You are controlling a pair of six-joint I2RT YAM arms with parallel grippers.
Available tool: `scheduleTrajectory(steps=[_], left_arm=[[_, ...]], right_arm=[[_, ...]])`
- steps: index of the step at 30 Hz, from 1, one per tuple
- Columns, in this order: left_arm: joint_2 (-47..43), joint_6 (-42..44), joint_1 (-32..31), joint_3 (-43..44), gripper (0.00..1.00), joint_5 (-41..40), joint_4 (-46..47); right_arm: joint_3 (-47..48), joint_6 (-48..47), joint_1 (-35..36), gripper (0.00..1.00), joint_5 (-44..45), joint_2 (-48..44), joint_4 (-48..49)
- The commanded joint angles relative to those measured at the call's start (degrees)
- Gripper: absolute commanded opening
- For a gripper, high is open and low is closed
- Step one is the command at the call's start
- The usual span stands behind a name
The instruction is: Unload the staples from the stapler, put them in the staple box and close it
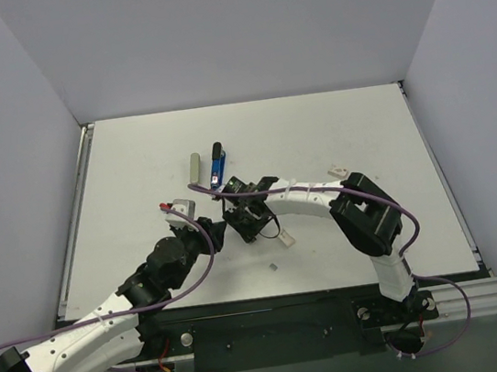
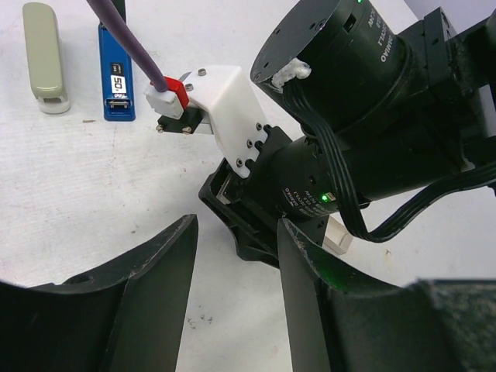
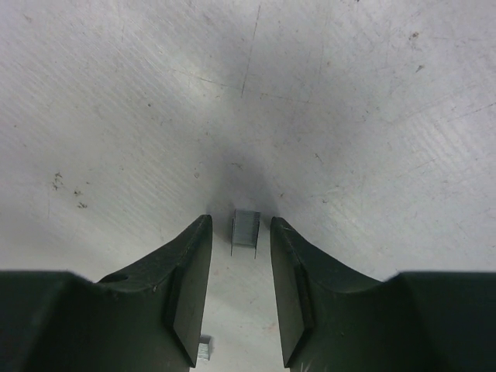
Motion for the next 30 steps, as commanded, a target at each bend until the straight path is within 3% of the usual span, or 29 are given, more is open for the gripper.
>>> scheduleTrajectory(steps=[1,5,8,13,22,30], left_arm=[[0.12,-0.39,0.07,0.14,0.56,0.57,2.96],[0.30,-0.30,0.07,0.23,0.56,0.74,2.96],[0.56,-0.47,0.07,0.32,0.56,1.10,3.05],[0.91,-0.39,0.07,0.32,0.56,1.36,3.14],[-0.05,-0.47,0.07,0.06,0.56,1.18,3.05],[-0.23,-0.47,0.07,0.06,0.56,1.10,2.96]], right_arm=[[0.73,0.38,0.83,0.31,2.67,0.64,-1.62],[0.38,0.47,1.45,0.27,4.16,0.46,-1.89],[0.11,0.65,1.97,0.14,5.04,0.64,-2.15],[0.11,1.61,2.15,0.06,5.39,0.11,-2.15],[-1.47,7.49,1.45,0.04,8.12,-6.83,-3.82],[-10.08,13.56,0.83,0.04,10.58,-19.04,-4.43]])
